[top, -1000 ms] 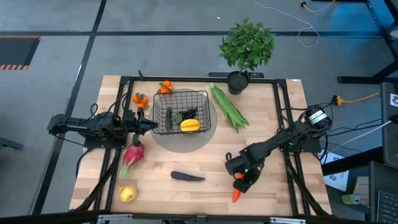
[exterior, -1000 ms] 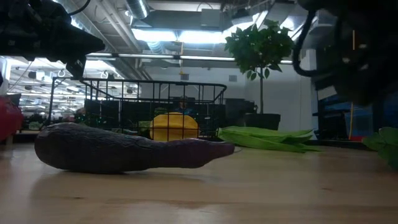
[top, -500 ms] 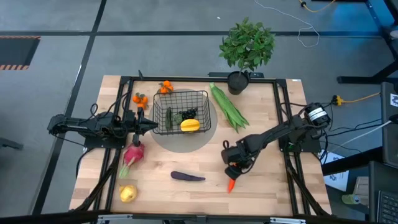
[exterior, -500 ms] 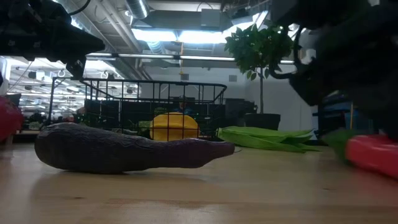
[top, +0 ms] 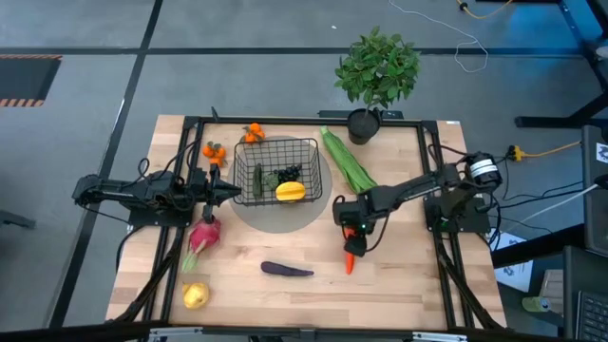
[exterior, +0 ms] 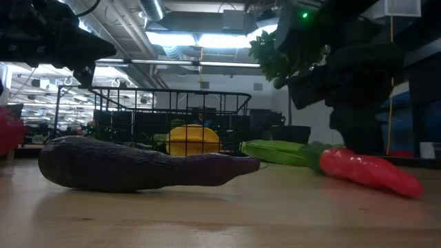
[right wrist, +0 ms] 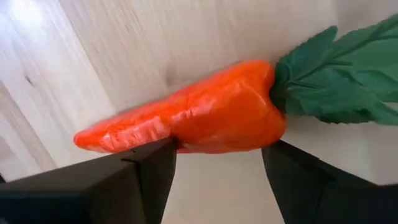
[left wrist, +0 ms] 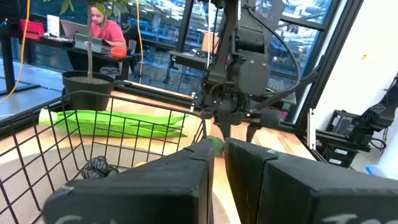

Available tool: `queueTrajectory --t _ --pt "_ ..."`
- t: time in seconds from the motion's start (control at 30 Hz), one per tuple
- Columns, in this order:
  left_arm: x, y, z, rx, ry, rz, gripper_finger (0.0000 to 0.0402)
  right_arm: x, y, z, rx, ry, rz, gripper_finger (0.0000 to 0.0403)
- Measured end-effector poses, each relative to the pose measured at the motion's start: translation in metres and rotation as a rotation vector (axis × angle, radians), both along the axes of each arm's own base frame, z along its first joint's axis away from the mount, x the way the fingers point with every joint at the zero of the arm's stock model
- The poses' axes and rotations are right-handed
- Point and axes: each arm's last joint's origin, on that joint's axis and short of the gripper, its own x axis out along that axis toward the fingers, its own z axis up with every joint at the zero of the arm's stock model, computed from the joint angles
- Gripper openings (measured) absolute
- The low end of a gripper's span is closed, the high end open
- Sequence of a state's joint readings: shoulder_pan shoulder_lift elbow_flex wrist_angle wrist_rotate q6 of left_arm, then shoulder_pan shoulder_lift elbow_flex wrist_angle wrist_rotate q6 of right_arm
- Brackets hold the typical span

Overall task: Build produce basket
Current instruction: Put the orange carrot into the black wire basket

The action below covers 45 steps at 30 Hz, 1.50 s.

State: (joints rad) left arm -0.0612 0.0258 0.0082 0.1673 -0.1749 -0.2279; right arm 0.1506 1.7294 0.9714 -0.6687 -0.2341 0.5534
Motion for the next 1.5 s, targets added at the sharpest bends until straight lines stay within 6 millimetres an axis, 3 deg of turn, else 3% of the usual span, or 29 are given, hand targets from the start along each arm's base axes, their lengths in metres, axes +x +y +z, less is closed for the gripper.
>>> queueTrajectory --t 0.17,0.37,0.57,0.7,0.83,0.97,1.23,1.5 --pt "0.000 0.000 0.000 0.000 0.001 0.000 0.0029 -0.007 -0.014 -0.004 -0.041 0.066 0.171 0.0222" --pt "0.000 0.000 0.000 0.001 0.002 0.000 0.0029 -0.010 -0.029 0.015 -0.157 0.175 0.257 0.0222" --pt "0.000 0.000 0.000 0.001 0.002 0.000 0.0029 0.005 -0.033 0.035 -0.159 0.154 -0.007 0.0222" --pt "0.000 0.000 0.000 0.001 0.002 0.000 0.0029 0.011 -0.030 0.038 -0.181 0.127 -0.230 0.0222" --pt "0.000 0.000 0.000 0.002 0.002 0.000 0.0029 0.015 -0.021 0.037 -0.230 0.072 -0.342 0.0222" --pt "0.000 0.000 0.000 0.002 0.002 0.000 0.0029 0.025 -0.004 0.039 -0.211 -0.056 -0.318 0.0222" --pt "0.000 0.000 0.000 0.002 0.002 0.000 0.0029 0.042 0.033 0.047 -0.170 -0.346 0.008 0.0222" --pt "0.000 0.000 0.000 0.002 0.002 0.000 0.0029 0.048 0.059 0.046 -0.063 -0.472 0.243 0.0222"
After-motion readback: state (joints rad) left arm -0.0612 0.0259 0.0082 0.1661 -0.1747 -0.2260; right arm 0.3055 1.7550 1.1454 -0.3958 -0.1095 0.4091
